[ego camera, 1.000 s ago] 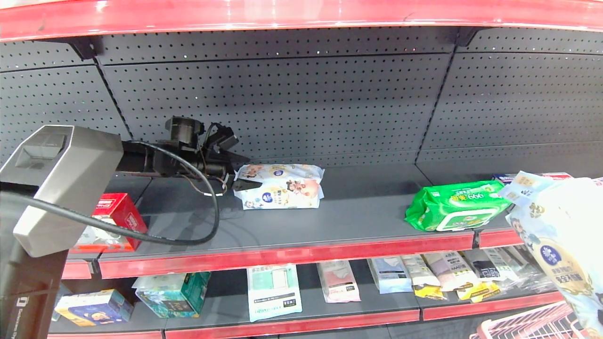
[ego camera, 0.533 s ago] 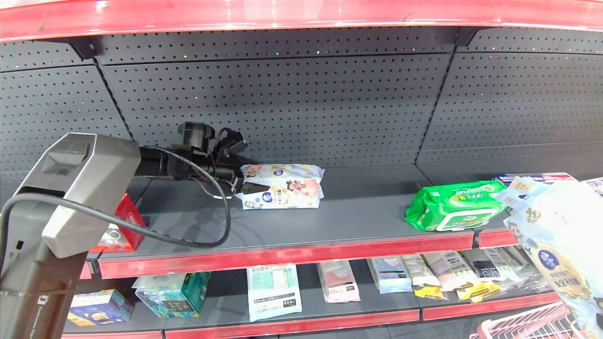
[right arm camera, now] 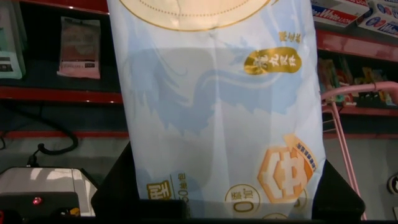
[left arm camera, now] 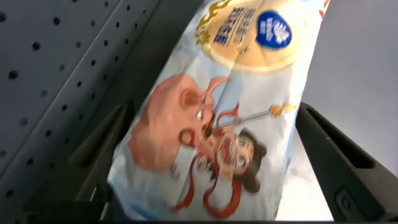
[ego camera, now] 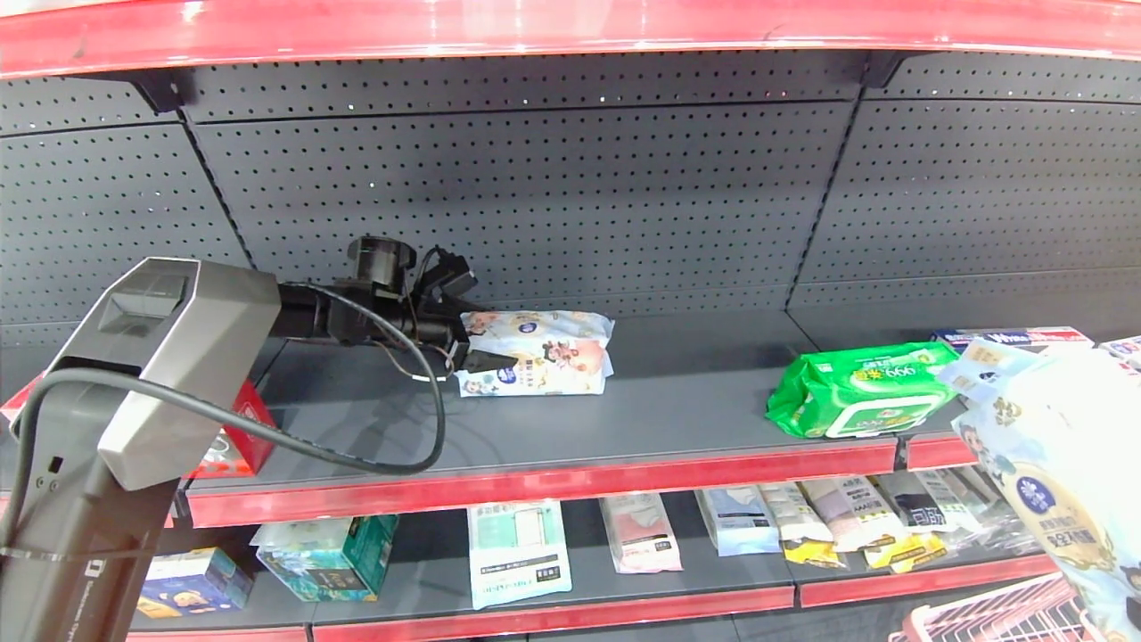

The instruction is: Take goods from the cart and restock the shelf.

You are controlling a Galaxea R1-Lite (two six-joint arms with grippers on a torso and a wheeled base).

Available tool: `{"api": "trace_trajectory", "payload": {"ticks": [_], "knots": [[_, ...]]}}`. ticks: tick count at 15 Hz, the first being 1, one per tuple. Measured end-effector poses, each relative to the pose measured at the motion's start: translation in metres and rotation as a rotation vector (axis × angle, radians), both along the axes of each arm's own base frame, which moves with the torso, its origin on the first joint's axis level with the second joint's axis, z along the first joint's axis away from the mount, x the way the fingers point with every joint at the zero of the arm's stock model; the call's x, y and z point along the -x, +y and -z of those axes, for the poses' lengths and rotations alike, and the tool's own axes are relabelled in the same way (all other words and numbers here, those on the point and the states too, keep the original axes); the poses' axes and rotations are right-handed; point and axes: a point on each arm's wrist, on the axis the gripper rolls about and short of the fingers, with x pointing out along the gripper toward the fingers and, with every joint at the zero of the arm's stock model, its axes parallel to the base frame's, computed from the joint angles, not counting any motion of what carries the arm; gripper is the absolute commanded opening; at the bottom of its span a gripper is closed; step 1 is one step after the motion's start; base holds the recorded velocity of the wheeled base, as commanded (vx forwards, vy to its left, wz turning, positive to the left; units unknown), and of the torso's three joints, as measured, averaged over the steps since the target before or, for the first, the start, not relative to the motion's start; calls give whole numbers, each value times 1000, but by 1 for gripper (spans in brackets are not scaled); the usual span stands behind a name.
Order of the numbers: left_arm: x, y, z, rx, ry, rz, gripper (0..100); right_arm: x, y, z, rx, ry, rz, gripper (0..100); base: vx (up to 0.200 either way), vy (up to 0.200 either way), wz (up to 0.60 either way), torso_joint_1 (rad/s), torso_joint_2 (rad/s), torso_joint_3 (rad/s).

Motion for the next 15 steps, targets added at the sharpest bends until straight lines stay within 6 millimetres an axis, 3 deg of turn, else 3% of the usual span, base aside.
{"api": "trace_trajectory", "payload": {"ticks": [2,3,15], "knots": [[-2,-2,2,1,-2,4,100,0,0,0,0,0,0,0,0,0,0,0,0,0],[-2,-4,4,-1,8,7,0,0,0,0,0,-1,0,0,0,0,0,0,0,0],[1,-10,7,-12,41,27,0,1,0,3,0,8,-2,0,0,0,0,0,0,0]]}}
